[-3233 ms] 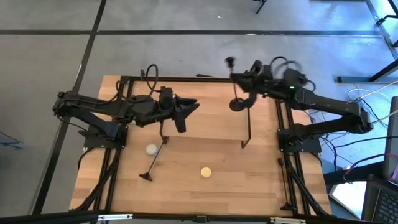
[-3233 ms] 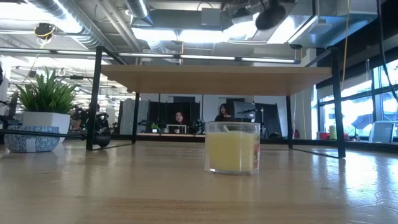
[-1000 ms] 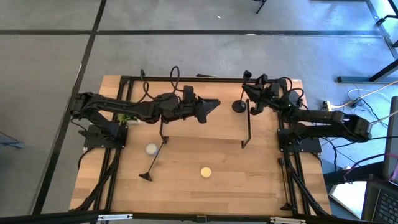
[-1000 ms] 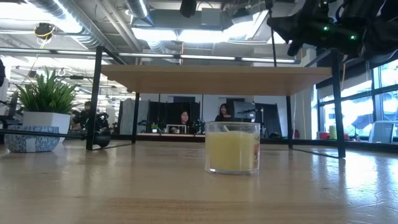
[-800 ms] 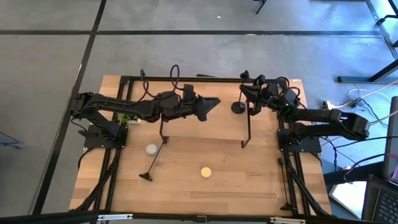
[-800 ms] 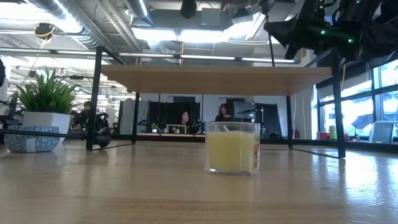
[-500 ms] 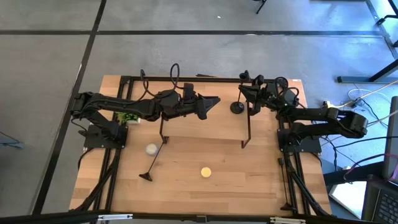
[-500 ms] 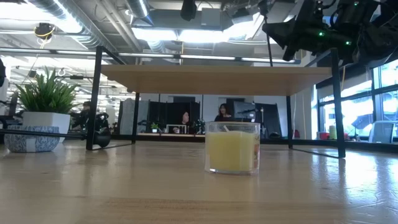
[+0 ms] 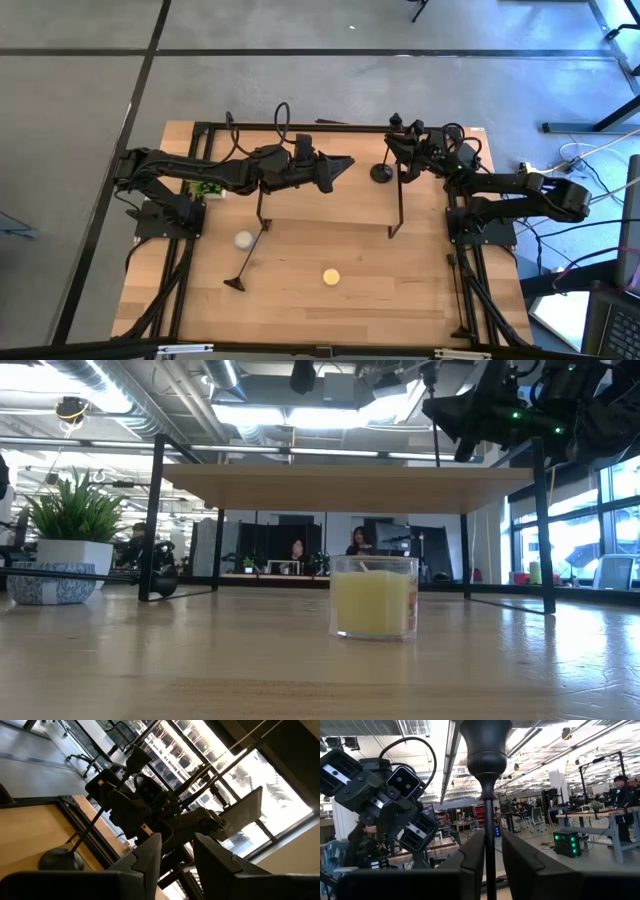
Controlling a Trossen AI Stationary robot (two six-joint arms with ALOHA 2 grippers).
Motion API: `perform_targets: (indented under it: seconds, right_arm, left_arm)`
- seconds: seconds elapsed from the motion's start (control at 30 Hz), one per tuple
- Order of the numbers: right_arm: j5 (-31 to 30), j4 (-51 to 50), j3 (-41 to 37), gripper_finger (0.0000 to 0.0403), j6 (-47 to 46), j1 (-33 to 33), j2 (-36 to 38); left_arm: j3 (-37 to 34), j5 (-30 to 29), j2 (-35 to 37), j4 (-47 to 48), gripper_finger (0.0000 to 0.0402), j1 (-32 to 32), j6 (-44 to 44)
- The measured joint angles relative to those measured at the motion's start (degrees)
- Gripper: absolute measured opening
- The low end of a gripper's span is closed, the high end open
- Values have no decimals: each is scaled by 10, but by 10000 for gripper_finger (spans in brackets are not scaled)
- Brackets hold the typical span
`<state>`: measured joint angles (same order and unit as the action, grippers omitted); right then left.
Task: Pick & Place candle stick holders
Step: Put the middle black candle holder on the shelf
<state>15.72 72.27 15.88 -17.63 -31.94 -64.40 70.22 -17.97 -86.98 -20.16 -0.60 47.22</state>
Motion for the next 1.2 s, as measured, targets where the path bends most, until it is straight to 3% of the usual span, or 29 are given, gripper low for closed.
perform_targets:
  seconds: [0.53, 0.83, 1.2]
  right_arm:
    - [1, 0, 0, 77, -28, 0, 0]
    - [38, 1, 0, 80, -73, 0, 0]
    - [40, -19, 0, 157, -121, 1, 34]
  left_arm:
    - [0, -1, 0, 7, 91, 0, 0]
    - [0, -11, 0, 7, 79, 0, -4]
    - [0, -19, 0, 7, 113, 0, -3]
